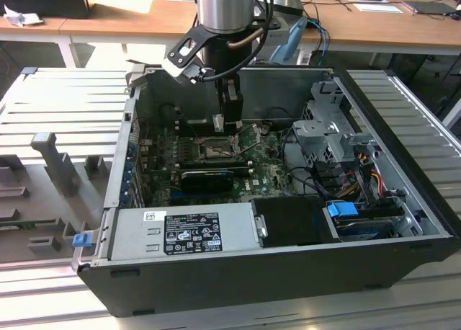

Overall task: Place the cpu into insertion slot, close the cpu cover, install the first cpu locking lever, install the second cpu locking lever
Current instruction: 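Place the cpu into insertion slot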

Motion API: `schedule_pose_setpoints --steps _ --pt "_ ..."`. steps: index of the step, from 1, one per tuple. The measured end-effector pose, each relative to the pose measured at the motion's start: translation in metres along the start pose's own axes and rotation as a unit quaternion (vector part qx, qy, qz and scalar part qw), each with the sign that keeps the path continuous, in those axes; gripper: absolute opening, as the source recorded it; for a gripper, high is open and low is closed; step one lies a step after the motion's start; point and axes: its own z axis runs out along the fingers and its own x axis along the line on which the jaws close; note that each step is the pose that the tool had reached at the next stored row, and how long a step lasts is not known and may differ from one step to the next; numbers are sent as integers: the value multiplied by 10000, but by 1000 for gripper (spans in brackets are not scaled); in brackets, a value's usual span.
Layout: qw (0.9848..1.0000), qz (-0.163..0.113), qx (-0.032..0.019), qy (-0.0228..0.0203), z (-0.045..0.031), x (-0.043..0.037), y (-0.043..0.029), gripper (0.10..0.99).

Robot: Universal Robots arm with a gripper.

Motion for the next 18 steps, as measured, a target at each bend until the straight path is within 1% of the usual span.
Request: schedule_pose_setpoints --steps 18 --pt "10000 0 0 4 92 -1 -8 525"
